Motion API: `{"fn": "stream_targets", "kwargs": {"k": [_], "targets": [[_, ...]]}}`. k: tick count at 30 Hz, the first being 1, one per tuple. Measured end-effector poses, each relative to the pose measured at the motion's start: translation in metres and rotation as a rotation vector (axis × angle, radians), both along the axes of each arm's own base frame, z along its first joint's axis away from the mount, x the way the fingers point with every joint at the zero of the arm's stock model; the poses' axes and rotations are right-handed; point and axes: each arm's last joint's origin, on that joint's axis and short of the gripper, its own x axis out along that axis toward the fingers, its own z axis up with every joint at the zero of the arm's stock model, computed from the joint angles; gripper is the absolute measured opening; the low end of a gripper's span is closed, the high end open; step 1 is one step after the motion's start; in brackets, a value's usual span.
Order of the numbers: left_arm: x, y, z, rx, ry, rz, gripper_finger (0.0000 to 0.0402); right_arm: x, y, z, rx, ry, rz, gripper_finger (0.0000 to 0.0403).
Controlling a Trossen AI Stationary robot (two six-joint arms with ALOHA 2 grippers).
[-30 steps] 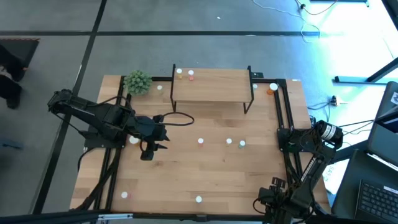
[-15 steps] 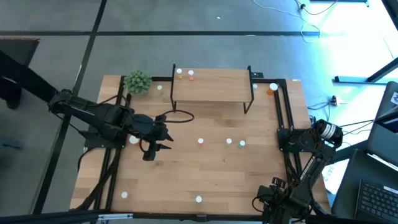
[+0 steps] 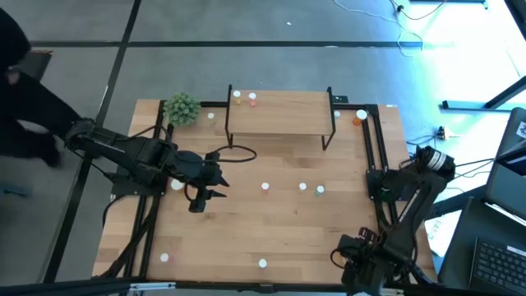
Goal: Pick and place medicine bottles onto shelf by color
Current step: Put the bottom orange pill bottle on the shelf
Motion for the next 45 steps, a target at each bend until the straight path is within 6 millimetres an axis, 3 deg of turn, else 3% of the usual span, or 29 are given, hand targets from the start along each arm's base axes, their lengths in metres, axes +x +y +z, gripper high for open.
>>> {"fn": "stream_targets", "kwargs": {"k": [8,16,22,32,45], "targets": [[0.001,0.0,0.001,-0.003,-0.01,0.0,0.0149,0.02,-0.025,0.053,-0.074,0.033,-0.07,0.0205],[0.001,0.0,0.002,-0.006,-0.02,0.0,0.0149,0.043,-0.052,0.107,-0.099,-0.06,-0.157,0.0205],[0.001,0.0,0.002,-0.006,-0.02,0.0,0.0149,0.063,-0.082,0.138,-0.114,-0.121,-0.216,0.0205],[0.001,0.0,0.002,-0.006,-0.021,0.0,0.0149,0.097,-0.15,0.177,-0.189,-0.241,-0.229,0.0205],[0.009,0.003,0.017,0.112,-0.218,0.151,0.0149,0.124,-0.261,0.193,-0.271,-0.265,-0.173,0.0205]]}}
